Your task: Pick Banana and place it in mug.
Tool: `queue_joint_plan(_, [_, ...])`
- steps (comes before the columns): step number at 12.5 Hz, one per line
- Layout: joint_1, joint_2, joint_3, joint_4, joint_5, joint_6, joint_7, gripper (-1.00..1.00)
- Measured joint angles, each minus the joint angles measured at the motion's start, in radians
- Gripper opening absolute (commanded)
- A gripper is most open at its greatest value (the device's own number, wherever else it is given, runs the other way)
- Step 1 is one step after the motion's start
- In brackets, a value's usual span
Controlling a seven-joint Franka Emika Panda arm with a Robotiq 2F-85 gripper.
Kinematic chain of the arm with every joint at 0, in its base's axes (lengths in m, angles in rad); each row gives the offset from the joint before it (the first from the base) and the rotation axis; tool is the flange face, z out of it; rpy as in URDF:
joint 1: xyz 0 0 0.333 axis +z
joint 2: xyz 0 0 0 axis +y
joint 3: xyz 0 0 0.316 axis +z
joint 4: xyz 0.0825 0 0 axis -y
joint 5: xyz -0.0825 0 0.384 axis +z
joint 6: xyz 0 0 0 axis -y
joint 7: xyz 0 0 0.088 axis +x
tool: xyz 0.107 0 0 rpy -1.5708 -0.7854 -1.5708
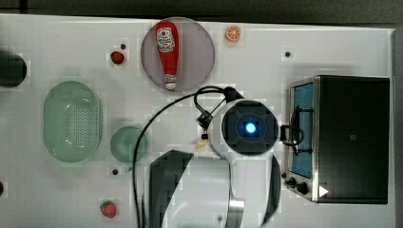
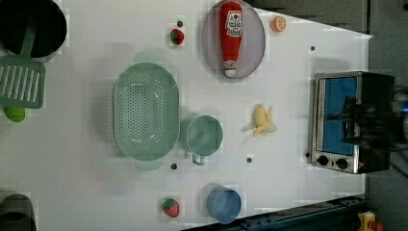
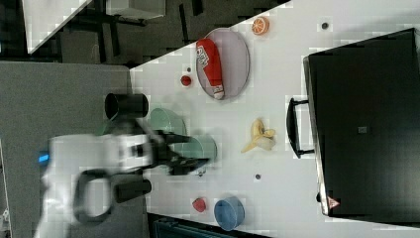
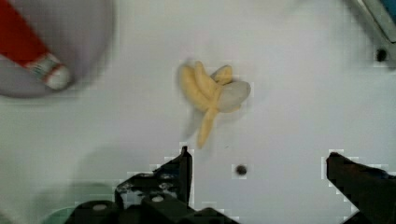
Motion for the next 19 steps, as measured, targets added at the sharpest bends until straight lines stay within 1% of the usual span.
queue_joint_plan(2, [-0.005,0.094,0.005,-0.076,-0.013,0.145,-0.105,1.00])
queue_joint_plan(4, [0.003,0.157,0.003,-0.131,-0.016,0.248,-0.239,1.00])
queue_joint_plan(5, [0.011,0.190,-0.005,-0.148,-0.022,0.307,-0.303,1.00])
queue_joint_plan(7, [-0.002,0.264,-0.003,-0.160,-0.023,0.380,-0.432,1.00])
queue_joint_plan(9, [-0.009,0.322,-0.005,-0.178,-0.026,0.492,-0.528,1.00])
queue_joint_plan(11, [-0.001,0.405,-0.013,-0.172,0.002,0.588,-0.578,1.00])
queue_joint_plan(12, [-0.001,0.448,-0.015,-0.164,-0.014,0.604,-0.580,1.00])
queue_joint_plan(14, [-0.004,0.508,-0.004,-0.174,0.018,0.636,-0.600,1.00])
queue_joint_plan(15, [-0.005,0.519,0.005,-0.184,0.015,0.636,-0.606,1.00])
queue_joint_plan(16, [0.004,0.521,-0.001,-0.189,0.012,0.649,-0.613,0.93])
queue_joint_plan(17, [0.001,0.521,-0.003,-0.199,0.006,0.693,-0.613,0.65])
queue_joint_plan(18, [-0.002,0.521,-0.003,-0.199,-0.013,0.732,-0.616,0.43])
queue_joint_plan(19, [-0.008,0.523,0.007,-0.197,-0.003,0.750,-0.627,0.18])
